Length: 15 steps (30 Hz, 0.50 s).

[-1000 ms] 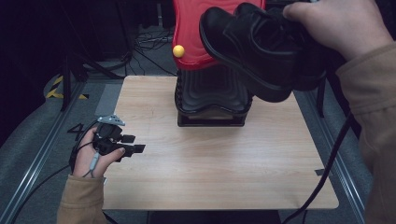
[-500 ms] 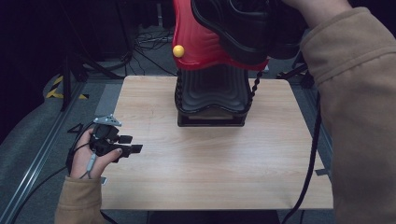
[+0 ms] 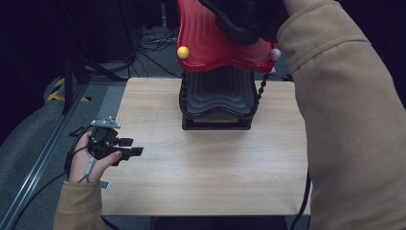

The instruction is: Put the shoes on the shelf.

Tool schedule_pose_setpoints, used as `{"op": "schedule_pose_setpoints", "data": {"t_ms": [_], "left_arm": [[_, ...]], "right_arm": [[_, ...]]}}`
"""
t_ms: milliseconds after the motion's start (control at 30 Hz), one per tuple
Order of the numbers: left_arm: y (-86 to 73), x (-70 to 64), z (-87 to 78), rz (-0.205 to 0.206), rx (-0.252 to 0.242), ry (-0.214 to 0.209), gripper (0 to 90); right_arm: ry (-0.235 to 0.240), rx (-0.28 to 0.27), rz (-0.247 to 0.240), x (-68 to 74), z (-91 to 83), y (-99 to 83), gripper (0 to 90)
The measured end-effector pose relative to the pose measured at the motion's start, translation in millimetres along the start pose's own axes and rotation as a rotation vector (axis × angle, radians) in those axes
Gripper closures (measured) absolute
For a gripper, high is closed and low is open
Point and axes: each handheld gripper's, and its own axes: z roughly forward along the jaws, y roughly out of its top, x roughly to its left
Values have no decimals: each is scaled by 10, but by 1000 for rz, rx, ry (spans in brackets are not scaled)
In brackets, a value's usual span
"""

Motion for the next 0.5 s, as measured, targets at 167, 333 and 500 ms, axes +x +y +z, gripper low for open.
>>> {"op": "schedule_pose_setpoints", "data": {"t_ms": [167, 333, 500], "left_arm": [[-12, 46, -15, -10, -6, -1, 430], [-16, 80, 2, -18, -1, -8, 427], [-20, 76, -12, -17, -8, -11, 427]], "right_arm": [[-16, -16, 8, 33, 105, 75, 816], [-49, -65, 11, 150, 258, 135, 816], [-67, -79, 15, 221, 428, 152, 814]]}}
